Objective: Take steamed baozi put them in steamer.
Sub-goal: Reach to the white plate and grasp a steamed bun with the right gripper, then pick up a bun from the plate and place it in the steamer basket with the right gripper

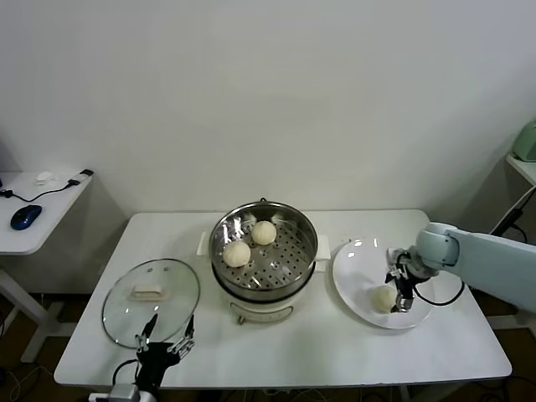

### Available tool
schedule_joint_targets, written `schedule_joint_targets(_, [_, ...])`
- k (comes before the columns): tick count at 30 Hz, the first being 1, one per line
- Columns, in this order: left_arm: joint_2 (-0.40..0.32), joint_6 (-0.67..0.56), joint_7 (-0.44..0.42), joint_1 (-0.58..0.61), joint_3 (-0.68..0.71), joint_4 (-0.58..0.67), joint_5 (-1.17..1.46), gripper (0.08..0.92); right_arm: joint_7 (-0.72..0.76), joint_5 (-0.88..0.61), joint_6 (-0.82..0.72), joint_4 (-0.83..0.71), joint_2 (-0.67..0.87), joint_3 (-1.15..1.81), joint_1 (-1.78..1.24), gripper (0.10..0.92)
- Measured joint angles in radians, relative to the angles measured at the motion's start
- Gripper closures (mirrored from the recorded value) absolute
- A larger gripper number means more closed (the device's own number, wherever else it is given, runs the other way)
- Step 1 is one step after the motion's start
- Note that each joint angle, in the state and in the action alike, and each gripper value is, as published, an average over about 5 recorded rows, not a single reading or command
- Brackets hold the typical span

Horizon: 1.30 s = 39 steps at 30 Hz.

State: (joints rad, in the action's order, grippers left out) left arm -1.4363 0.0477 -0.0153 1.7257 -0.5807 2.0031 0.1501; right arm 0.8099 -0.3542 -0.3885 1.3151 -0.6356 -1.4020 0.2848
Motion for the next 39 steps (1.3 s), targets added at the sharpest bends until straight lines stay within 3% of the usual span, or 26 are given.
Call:
schedule_joint_targets(6, [-0.001,0.001,0.004,0.001,0.003,0.001,0.000,0.177,0.003,0.000,0.008,0.008,0.010,0.015,-0.007,0.366])
schedule_joint_targets(18, [-0.007,0.006,0.002,0.009,0.015,0.028,-0.007,0.177,0.117,-0.013,0.139,-0.008,-0.008,-0.035,0.193,0.372])
schedule_joint_targets(29, [-0.002,0.005,0.003,0.009,0.016,0.036,-0.006,0.177,0.245,-0.133,0.463,-0.010,-0.238,-0.134,0.555,0.372])
schedule_joint_targets(39, [-0.002,0.003,0.007,0.005,0.004,0.027,0.006,0.177,0.250,0.001,0.735,0.041,-0.461,-0.133,0.574,0.372])
